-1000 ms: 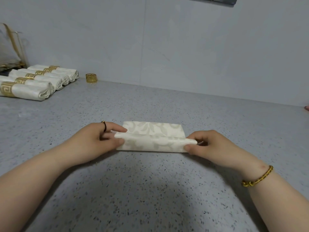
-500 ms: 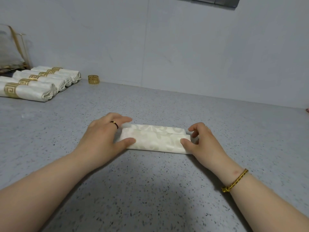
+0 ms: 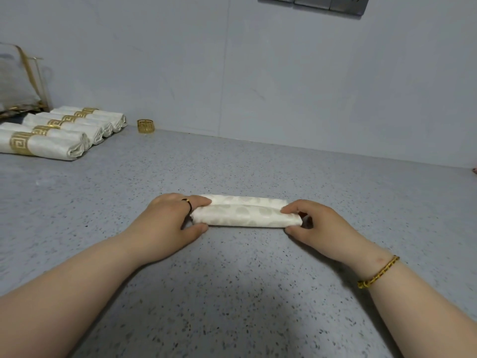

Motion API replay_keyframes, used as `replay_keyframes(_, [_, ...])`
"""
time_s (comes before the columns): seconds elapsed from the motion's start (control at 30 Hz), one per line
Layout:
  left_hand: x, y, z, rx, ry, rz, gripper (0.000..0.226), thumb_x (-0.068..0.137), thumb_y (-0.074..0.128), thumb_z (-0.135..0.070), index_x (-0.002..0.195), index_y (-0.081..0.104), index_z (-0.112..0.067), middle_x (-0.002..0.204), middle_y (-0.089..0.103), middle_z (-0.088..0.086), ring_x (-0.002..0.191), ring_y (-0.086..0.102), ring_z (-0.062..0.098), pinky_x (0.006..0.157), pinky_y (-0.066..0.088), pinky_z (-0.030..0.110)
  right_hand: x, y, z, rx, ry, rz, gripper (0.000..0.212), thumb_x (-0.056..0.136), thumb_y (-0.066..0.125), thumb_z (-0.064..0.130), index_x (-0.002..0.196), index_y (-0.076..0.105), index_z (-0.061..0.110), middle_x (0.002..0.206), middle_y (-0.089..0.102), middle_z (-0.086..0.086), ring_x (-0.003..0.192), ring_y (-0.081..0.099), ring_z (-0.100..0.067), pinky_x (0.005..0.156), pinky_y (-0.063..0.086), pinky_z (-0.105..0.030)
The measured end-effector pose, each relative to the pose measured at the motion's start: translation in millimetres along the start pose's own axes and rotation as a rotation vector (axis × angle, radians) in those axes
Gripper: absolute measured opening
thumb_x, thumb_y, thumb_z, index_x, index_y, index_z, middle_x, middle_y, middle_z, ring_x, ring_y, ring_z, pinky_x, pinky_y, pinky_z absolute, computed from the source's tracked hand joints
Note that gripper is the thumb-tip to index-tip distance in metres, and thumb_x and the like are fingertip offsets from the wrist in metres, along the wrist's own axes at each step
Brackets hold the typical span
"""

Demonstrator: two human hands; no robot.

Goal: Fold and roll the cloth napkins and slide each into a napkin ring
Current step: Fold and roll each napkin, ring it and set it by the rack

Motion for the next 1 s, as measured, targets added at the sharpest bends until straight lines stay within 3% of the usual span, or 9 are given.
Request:
replay_keyframes(0.13, [-4.2, -10.8, 3.1, -0.200, -0.055, 0.048, 0.052, 0.058, 0.040, -0.071, 0.105, 0.048, -0.051, 0.101, 0.061, -0.015, 0.096, 0.052, -0.002, 0.079, 0.034, 0.008, -3.1, -2.9, 1.5, 0.119, 0.021, 0.063, 0.016, 0.082, 0.065, 0.018, 0.093, 0.059, 0.028, 0.098, 0.063, -0.001, 0.083, 0.057, -0.013, 0.068, 0.041, -0.008])
replay_keyframes(0.23, [-8.6, -18.2, 7.4, -0.478, -0.173, 0.104, 0.029, 0.076, 0.068, -0.043, 0.094, 0.047, -0.051, 0.091, 0.062, -0.016, 0.081, 0.055, -0.012, 0.069, 0.036, -0.002, -8.2, -8.8, 5.9, 0.236, 0.009, 0.133, 0.008, 0.083, 0.064, 0.018, 0.084, 0.061, 0.025, 0.095, 0.067, -0.009, 0.081, 0.058, -0.017, 0.073, 0.044, -0.019])
replay_keyframes(0.4, [-3.9, -13.7, 7.9, -0.532, -0.256, 0.047, 0.011, 0.088, 0.056, -0.028, 0.086, 0.054, -0.039, 0.041, 0.052, -0.012, 0.049, 0.051, -0.005, 0.051, 0.034, 0.004, -5.2, -5.0, 7.2, 0.295, 0.068, 0.082, 0.005, 0.087, 0.058, 0.023, 0.083, 0.056, 0.026, 0.071, 0.057, -0.001, 0.058, 0.048, -0.003, 0.053, 0.035, -0.007])
replay_keyframes(0.5, [-6.6, -12.9, 2.7, -0.400, -0.328, -0.034, 0.003, 0.090, 0.051, -0.035, 0.091, 0.054, -0.033, 0.069, 0.062, -0.002, 0.065, 0.053, 0.007, 0.060, 0.036, 0.016, -3.0, 1.6, 9.4, 0.262, 0.123, 0.010, 0.010, 0.089, 0.053, 0.029, 0.083, 0.045, 0.030, 0.068, 0.053, 0.003, 0.055, 0.044, -0.006, 0.050, 0.034, -0.012])
replay_keyframes(0.67, [-5.6, -14.1, -6.6, 0.063, -0.221, -0.124, 0.043, 0.092, 0.046, -0.035, 0.134, 0.039, -0.026, 0.127, 0.049, -0.004, 0.113, 0.049, 0.015, 0.095, 0.030, 0.028, -0.2, 12.6, 13.4, 0.038, 0.083, -0.093, 0.016, 0.089, 0.053, 0.032, 0.095, 0.042, 0.021, 0.082, 0.047, 0.005, 0.072, 0.044, -0.012, 0.059, 0.032, -0.021])
replay_keyframes(0.77, [-5.0, -14.0, -14.8, 0.093, -0.020, -0.169, 0.033, 0.086, 0.046, -0.026, 0.111, 0.065, -0.018, 0.111, 0.066, -0.001, 0.099, 0.064, 0.022, 0.086, 0.043, 0.036, 2.1, 14.0, 13.9, -0.046, 0.055, -0.142, 0.030, 0.089, 0.055, 0.026, 0.116, 0.045, 0.019, 0.104, 0.036, 0.006, 0.092, 0.042, -0.011, 0.074, 0.034, -0.019])
replay_keyframes(0.83, [-5.6, -13.2, -18.1, 0.074, 0.060, -0.133, 0.050, 0.078, 0.028, -0.035, 0.096, 0.072, -0.020, 0.095, 0.072, -0.006, 0.083, 0.068, 0.018, 0.074, 0.045, 0.029, -0.1, 10.4, 25.8, -0.173, -0.141, -0.250, 0.021, 0.084, 0.058, 0.015, 0.104, 0.056, 0.012, 0.101, 0.043, 0.002, 0.096, 0.047, -0.019, 0.078, 0.032, -0.022])
replay_keyframes(0.93, [-6.2, -9.5, -14.8, 0.032, -0.047, -0.067, 0.065, 0.076, 0.014, -0.044, 0.116, 0.063, -0.029, 0.117, 0.063, -0.014, 0.107, 0.057, 0.013, 0.087, 0.036, 0.020, -4.4, 10.5, 35.9, -0.327, -0.358, -0.181, 0.015, 0.073, 0.052, 0.020, 0.076, 0.064, 0.012, 0.079, 0.061, -0.002, 0.074, 0.059, -0.025, 0.069, 0.036, -0.022])
replay_keyframes(1.0, [-3.5, -3.4, -8.0, 0.078, -0.039, -0.049, 0.064, 0.075, 0.014, -0.041, 0.122, 0.057, -0.033, 0.124, 0.058, -0.016, 0.113, 0.052, 0.010, 0.092, 0.033, 0.019, -8.1, 7.8, 38.4, -0.302, -0.337, 0.005, 0.024, 0.081, 0.054, 0.031, 0.094, 0.065, 0.013, 0.094, 0.061, 0.001, 0.089, 0.056, -0.020, 0.074, 0.033, -0.013])
Point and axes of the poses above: each hand's wrist, its own x-axis towards the middle knuckle, its own y-axis out of the palm, z = x × y, the point moved 4 cm from there along x, towards the middle knuckle
